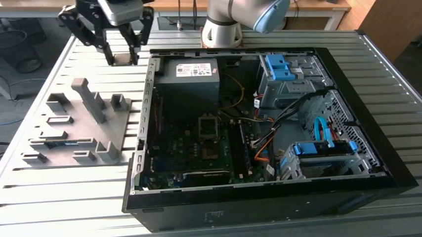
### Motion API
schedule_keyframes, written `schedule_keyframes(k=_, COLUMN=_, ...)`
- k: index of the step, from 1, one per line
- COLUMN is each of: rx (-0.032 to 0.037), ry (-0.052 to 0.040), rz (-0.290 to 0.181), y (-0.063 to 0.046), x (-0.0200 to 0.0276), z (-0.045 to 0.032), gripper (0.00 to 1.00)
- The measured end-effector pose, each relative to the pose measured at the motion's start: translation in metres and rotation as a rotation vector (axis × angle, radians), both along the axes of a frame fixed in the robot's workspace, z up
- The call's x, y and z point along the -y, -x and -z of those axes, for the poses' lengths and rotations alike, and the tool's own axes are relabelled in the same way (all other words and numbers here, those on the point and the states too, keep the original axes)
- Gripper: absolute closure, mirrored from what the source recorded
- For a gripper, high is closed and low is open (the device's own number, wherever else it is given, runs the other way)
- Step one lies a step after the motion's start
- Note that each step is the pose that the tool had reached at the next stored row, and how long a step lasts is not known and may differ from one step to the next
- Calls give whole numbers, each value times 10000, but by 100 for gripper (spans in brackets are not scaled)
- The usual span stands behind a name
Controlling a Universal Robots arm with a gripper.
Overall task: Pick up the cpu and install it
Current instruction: 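Pick up the cpu and move it towards the insertion slot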
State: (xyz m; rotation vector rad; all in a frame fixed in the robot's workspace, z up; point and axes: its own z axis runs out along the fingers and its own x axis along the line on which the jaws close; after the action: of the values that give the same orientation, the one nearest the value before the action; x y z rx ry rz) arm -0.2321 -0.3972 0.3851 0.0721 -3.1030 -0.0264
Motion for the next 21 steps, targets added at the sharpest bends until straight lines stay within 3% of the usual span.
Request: schedule_keyframes(k=21, rx=0, ry=0, rz=-1, y=-642, x=0, z=2, gripper=53)
